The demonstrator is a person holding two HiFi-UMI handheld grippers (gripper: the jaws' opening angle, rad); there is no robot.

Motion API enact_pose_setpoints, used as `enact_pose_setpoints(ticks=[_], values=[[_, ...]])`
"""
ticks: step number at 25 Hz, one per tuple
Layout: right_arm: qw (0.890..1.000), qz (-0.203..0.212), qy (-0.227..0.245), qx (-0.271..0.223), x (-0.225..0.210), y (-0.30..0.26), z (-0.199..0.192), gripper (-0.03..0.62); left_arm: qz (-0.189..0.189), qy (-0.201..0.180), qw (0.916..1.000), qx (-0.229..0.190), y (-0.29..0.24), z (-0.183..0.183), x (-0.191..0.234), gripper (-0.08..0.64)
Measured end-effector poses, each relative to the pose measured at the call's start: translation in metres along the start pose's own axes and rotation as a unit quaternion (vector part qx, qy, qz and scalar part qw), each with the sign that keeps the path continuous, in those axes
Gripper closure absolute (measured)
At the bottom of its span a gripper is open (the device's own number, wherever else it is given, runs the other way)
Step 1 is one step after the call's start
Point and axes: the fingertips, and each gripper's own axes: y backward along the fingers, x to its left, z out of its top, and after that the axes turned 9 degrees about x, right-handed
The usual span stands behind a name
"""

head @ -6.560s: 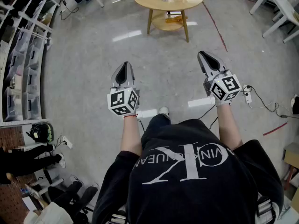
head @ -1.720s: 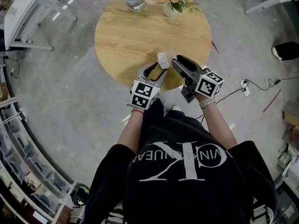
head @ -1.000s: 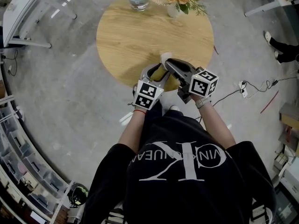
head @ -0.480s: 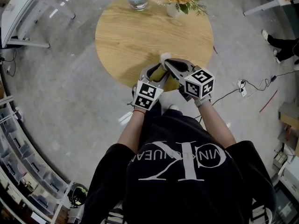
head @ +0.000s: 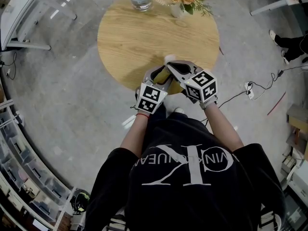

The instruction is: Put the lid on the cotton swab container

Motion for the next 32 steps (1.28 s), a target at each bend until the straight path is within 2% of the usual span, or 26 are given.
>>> enact_pose_setpoints(ticks=[2,6,10,13,19,25,32], values=[[1.0,0.001,0.002,-0.002,0.0,-0.001,0.0,0.578,-0.001,0.0,1.0,0.001,0.0,0.0,0.0,0.371],[0.999,0.021,-0.034,-0.028,-0.002,0.002,0.001,0.578,-0.007,0.007,0.9999,0.004,0.002,-0.002,0.001,0.381],[0.995,0.051,-0.067,-0.062,-0.004,0.006,0.005,0.578,-0.007,0.018,0.9998,-0.008,0.012,-0.004,0.003,0.464],[0.993,0.054,-0.066,-0.087,-0.007,0.015,0.012,0.578,0.017,0.022,0.9994,-0.021,0.024,-0.003,0.011,0.52],[0.992,0.034,-0.037,-0.117,-0.02,0.034,0.027,0.577,0.073,0.05,0.9943,-0.059,0.051,0.007,0.038,0.548],[0.988,0.005,-0.014,-0.157,-0.034,0.065,0.048,0.577,0.14,0.073,0.9807,-0.116,0.089,0.034,0.065,0.549],[0.983,-0.013,0.023,-0.183,-0.041,0.092,0.067,0.578,0.196,0.064,0.9668,-0.151,0.124,0.063,0.082,0.549]])
